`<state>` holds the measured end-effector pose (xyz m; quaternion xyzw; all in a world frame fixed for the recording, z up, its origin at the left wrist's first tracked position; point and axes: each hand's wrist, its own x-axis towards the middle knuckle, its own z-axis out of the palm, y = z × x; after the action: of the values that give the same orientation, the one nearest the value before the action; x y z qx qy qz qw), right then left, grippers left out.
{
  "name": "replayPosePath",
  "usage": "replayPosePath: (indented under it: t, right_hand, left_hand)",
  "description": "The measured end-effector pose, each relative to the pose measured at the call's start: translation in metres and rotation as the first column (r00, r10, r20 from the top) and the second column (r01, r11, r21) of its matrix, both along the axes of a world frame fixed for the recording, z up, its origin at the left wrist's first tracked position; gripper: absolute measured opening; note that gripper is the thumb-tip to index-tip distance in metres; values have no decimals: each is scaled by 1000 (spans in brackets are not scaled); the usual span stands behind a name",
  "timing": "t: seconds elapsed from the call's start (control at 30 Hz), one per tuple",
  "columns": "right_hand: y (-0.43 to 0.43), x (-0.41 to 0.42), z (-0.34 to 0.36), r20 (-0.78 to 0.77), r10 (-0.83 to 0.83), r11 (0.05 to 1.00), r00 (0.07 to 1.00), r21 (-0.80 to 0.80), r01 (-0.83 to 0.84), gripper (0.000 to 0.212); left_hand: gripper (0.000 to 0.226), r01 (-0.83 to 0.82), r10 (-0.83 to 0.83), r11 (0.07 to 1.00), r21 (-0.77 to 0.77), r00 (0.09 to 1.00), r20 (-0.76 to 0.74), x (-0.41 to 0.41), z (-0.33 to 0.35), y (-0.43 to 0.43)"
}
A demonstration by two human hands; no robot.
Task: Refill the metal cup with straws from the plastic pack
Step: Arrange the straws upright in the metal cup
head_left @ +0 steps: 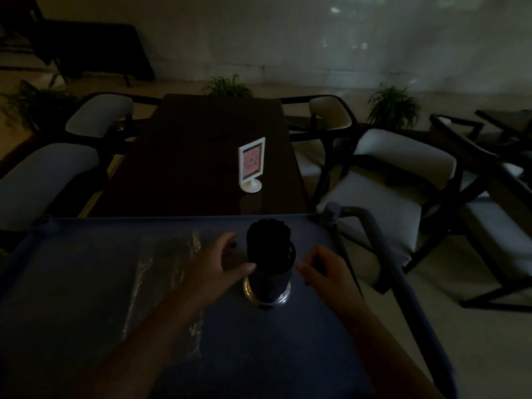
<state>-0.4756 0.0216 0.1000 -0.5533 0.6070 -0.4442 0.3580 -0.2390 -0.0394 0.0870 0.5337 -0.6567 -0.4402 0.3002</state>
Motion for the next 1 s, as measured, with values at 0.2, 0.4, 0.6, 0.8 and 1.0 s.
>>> replayPosePath:
  t: [0.2, 0.4, 0.6, 0.8, 1.0]
  right_hand:
    - [-40, -2, -28, -71, -42, 998, 997, 34, 45, 60]
    - [-64, 16, -36, -6, 46, 997, 999, 67, -45, 48]
    - [-77, 21, -38, 41, 16, 999, 999, 28, -17, 41]
    - [-71, 23, -40, 147, -12, 998, 989, -54, 20, 28]
    - [-72, 25, -41, 116, -67, 998, 991, -11, 69, 24]
  left_hand:
    - [93, 66, -68, 992, 109, 998, 11, -29, 1, -17]
    - [75, 1, 31, 982, 188, 986, -163, -48, -2, -25]
    - [69, -14, 95, 964, 264, 951, -294, -56, -2, -26]
    - [59, -16, 125, 956, 292, 926, -356, -61, 0, -30]
    - [56, -27, 136, 961, 275, 913, -384, -63, 2, -27]
